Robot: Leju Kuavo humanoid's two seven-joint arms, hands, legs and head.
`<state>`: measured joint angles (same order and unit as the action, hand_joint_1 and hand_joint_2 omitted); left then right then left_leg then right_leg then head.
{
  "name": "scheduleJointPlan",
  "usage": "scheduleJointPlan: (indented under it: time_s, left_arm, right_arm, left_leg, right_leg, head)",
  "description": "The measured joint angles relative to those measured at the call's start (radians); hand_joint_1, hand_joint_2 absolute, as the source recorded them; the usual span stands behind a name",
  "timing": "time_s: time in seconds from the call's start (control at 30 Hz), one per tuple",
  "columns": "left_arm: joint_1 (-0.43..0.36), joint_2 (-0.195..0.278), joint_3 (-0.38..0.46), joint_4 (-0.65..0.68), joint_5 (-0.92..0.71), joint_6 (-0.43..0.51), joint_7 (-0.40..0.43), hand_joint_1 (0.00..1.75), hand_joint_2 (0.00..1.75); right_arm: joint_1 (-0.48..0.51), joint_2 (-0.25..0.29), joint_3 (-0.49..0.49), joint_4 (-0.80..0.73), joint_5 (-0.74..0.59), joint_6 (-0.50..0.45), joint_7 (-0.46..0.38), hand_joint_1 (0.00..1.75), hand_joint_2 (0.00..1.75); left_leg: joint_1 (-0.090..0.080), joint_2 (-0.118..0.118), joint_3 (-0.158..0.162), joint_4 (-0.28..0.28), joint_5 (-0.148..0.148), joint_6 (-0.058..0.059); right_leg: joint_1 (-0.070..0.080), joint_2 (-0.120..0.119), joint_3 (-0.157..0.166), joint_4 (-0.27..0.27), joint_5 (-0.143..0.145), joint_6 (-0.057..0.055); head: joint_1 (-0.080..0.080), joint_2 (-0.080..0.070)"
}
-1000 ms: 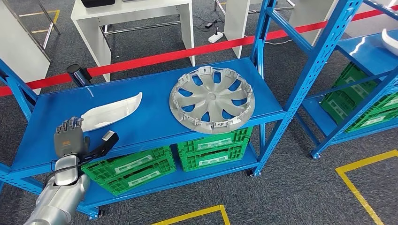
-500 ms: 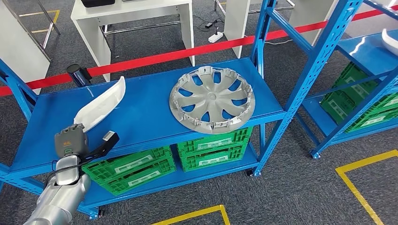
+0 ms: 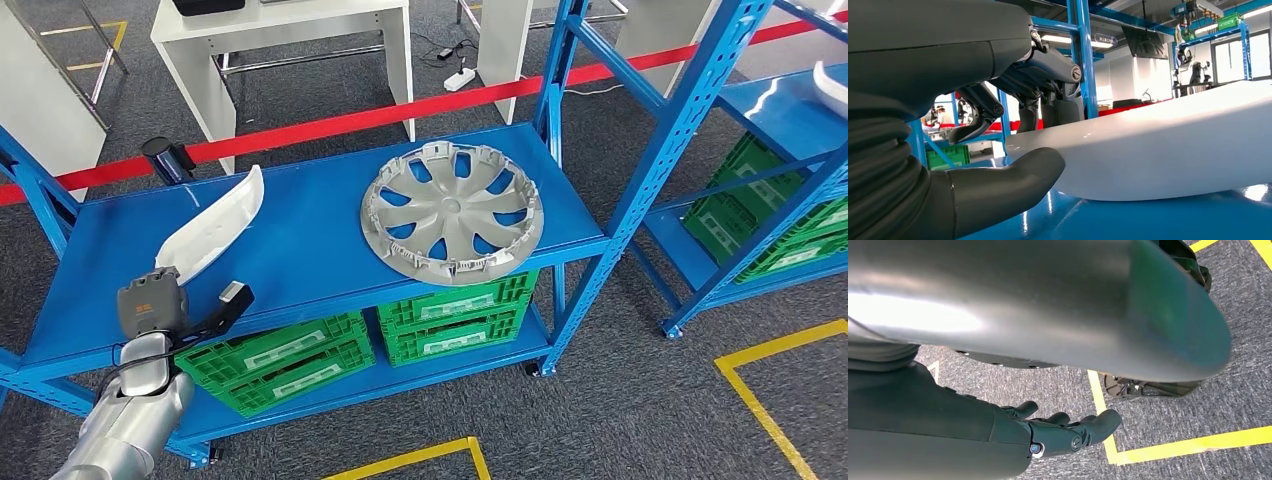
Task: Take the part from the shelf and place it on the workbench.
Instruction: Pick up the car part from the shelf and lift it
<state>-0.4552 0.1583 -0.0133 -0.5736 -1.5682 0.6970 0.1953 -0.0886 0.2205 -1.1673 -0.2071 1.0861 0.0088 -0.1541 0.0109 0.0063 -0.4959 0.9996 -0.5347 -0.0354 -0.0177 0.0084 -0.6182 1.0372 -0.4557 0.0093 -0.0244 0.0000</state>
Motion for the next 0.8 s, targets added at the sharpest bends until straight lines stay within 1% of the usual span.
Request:
scheduleJointPlan:
  time_s: [0.4,0.47,0.57,0.63,0.7,0.77,0.8]
  left_arm:
    - [-0.002,0.000,-0.002,0.006,0.000,0.000,0.002,1.75,1.75]
    - [-0.004,0.000,-0.002,0.008,0.002,0.000,-0.007,1.75,1.75]
    - [-0.006,0.000,-0.001,0.011,0.010,0.000,-0.043,1.75,1.75]
    - [-0.008,-0.001,0.000,0.014,0.008,0.000,-0.059,1.75,0.87]
    - [-0.011,-0.001,0.001,0.018,0.003,0.000,-0.060,1.75,0.87]
    - [-0.014,-0.001,0.000,0.022,0.000,0.000,-0.043,1.75,1.75]
    - [-0.016,-0.001,-0.002,0.024,0.000,0.000,-0.030,1.75,1.75]
  right_arm:
    - [0.000,0.000,0.000,0.000,0.000,0.000,0.000,0.00,0.00]
    - [0.000,0.000,0.000,0.000,-0.001,0.000,0.000,0.00,0.00]
    - [0.000,0.000,0.000,0.000,-0.001,0.000,-0.001,0.00,0.00]
    - [0.000,0.000,0.000,0.000,-0.002,0.000,-0.003,0.00,0.00]
    - [0.000,0.000,0.000,0.000,-0.006,0.000,-0.003,0.00,0.00]
    - [0.000,0.000,-0.001,0.000,-0.009,0.000,-0.005,0.00,0.00]
    - [0.000,0.000,-0.001,0.000,-0.008,0.000,-0.007,0.00,0.00]
  left_leg:
    - [0.000,0.000,0.000,0.000,0.000,0.000]
    - [0.000,0.000,0.000,0.000,0.000,0.000]
    - [0.000,0.000,0.000,0.000,0.000,0.000]
    - [0.000,0.000,0.000,0.000,0.000,0.000]
    - [0.000,0.000,0.000,0.000,0.000,0.000]
    - [0.000,0.000,0.000,0.000,0.000,0.000]
    - [0.000,0.000,0.000,0.000,0.000,0.000]
  right_leg:
    - [0.000,0.000,0.000,0.000,0.000,0.000]
    - [0.000,0.000,0.000,0.000,0.000,0.000]
    - [0.000,0.000,0.000,0.000,0.000,0.000]
    - [0.000,0.000,0.000,0.000,0.000,0.000]
    - [0.000,0.000,0.000,0.000,0.000,0.000]
    - [0.000,0.000,0.000,0.000,0.000,0.000]
    - [0.000,0.000,0.000,0.000,0.000,0.000]
  head:
    - [0.000,0.000]
    - [0.000,0.000]
    - [0.000,0.000]
    - [0.000,0.000]
    - [0.000,0.000]
    - [0.000,0.000]
    - [0.000,0.000]
